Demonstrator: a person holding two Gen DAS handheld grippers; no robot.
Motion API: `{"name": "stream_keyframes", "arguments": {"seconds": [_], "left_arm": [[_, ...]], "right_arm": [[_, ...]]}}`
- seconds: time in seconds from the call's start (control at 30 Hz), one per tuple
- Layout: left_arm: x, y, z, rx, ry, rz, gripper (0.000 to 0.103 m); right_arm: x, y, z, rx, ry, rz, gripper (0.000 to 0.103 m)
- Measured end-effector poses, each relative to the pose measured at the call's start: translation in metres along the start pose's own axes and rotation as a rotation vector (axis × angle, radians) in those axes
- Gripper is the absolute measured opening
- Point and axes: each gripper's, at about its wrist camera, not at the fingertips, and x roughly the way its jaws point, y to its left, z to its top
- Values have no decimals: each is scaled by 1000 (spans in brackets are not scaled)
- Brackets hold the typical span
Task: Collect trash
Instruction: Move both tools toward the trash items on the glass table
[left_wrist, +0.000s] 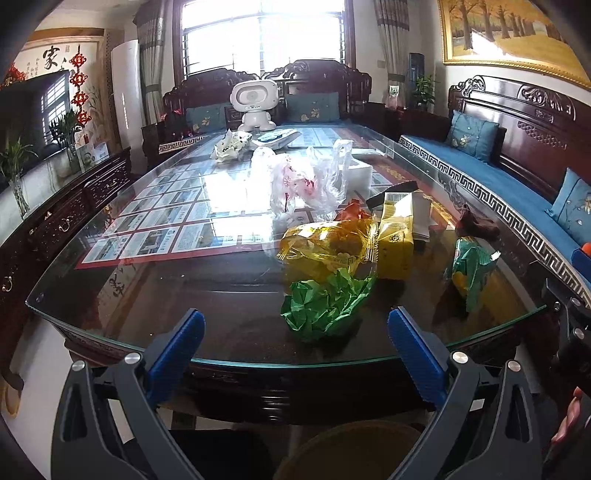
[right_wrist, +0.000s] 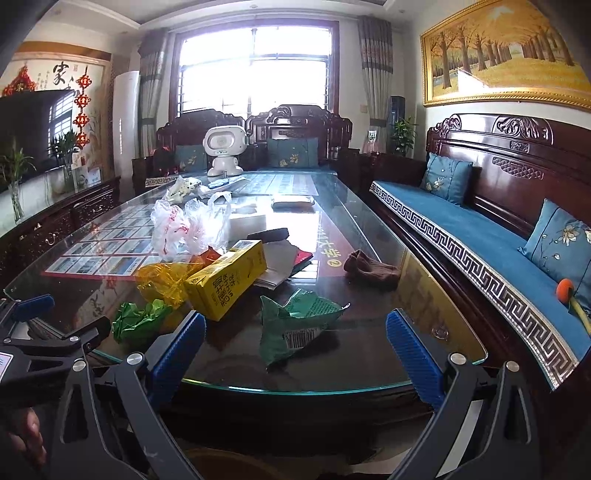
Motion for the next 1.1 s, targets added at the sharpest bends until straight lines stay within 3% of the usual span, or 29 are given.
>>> {"name": "stream_keyframes", "arguments": {"seconds": [1.1], "left_arm": [[12,-2,2,-2,18,17,99]], "right_arm": [[10,-3,-2,9,19,6,95]]}}
